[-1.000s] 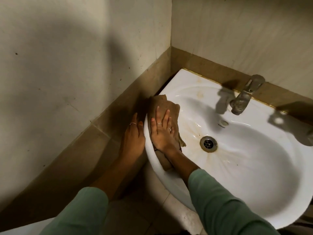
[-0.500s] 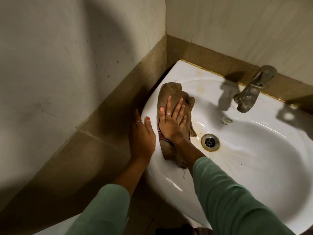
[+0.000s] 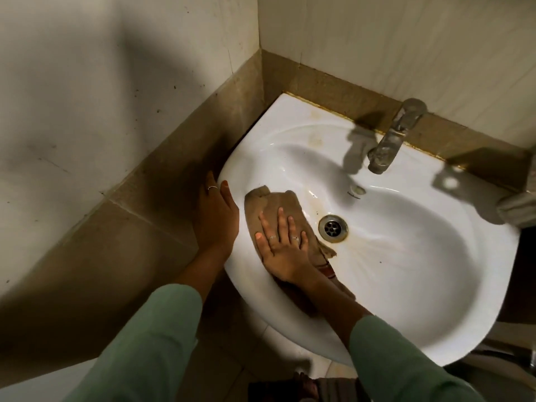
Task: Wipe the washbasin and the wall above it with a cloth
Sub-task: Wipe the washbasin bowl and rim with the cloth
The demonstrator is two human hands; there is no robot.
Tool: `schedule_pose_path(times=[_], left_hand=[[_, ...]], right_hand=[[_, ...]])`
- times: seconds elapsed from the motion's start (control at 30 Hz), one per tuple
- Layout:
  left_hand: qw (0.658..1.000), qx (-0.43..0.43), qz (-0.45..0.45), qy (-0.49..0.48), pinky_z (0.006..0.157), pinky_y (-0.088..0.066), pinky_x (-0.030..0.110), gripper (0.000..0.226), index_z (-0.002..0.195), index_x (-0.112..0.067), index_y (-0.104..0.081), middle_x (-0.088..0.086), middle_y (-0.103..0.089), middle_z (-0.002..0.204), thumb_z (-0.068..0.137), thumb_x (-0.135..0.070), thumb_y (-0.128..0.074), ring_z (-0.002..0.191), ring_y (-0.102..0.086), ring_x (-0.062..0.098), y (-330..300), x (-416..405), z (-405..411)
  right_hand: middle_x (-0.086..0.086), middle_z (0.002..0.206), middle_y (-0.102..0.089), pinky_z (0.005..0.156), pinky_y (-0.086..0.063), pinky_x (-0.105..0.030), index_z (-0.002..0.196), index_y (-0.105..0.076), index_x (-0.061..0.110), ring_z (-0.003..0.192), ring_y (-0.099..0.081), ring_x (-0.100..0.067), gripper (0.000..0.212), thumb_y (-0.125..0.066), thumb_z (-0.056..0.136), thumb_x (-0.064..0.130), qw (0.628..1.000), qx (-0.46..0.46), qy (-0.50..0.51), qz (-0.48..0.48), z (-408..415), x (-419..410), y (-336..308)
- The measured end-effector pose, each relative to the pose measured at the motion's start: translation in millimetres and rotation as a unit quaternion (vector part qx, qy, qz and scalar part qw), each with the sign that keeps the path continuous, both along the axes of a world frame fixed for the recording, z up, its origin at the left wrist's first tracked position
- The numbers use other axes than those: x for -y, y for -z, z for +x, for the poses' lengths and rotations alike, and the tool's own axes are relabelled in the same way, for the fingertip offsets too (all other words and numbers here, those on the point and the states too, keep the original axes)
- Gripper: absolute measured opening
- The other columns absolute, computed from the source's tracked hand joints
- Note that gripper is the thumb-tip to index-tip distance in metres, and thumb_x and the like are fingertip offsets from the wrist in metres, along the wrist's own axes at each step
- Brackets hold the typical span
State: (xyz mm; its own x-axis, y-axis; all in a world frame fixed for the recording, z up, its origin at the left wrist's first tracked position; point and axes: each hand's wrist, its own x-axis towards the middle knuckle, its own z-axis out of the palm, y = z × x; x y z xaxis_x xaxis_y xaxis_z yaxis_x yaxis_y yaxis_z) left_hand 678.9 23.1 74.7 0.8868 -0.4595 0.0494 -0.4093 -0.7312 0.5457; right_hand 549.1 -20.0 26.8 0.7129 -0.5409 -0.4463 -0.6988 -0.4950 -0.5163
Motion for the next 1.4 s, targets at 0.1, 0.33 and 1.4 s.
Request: schedule_pose_path(times=[0.1,0.33,1.4], left_hand=[[1.0,0.003,-0.01,-0.003,0.101,-0.039,0.036,0.052,0.143,-0.008,-0.03,0.016,-0.041,0.144,0.1,-0.035,-0.028,0.128,-0.044,0.032,-2,0,-2],[1.0,0.028,0.002,0.009,0.103,-0.036,0.036,0.052,0.143,-0.007,-0.032,0.017,-0.041,0.144,0.099,-0.035,-0.029,0.128,-0.044,0.033,-2,0,0],[0.997,0.055,0.039,0.033,0.09,-0.045,0.035,0.05,0.133,0.0,-0.044,0.022,-0.052,0.132,0.099,-0.033,-0.03,0.112,-0.055,0.035,7,2,2]], right_hand=[[0.005,0.157,0.023,0.115,0.012,-0.05,0.145,0.011,0.045,0.144,0.02,-0.019,0.051,-0.012,0.1,0.051,0.998,-0.028,-0.05,0.038,-30,-15,-14],[0.009,0.157,0.02,0.115,0.008,-0.051,0.143,0.007,0.052,0.145,0.014,-0.018,0.047,-0.012,0.1,0.051,0.975,-0.118,-0.166,0.085,-104,-5,-38],[-0.007,0.151,-0.036,0.105,-0.033,-0.049,0.141,-0.039,0.038,0.136,-0.039,-0.028,0.057,-0.009,0.096,0.057,0.972,0.022,-0.047,-0.231,-81,47,40]])
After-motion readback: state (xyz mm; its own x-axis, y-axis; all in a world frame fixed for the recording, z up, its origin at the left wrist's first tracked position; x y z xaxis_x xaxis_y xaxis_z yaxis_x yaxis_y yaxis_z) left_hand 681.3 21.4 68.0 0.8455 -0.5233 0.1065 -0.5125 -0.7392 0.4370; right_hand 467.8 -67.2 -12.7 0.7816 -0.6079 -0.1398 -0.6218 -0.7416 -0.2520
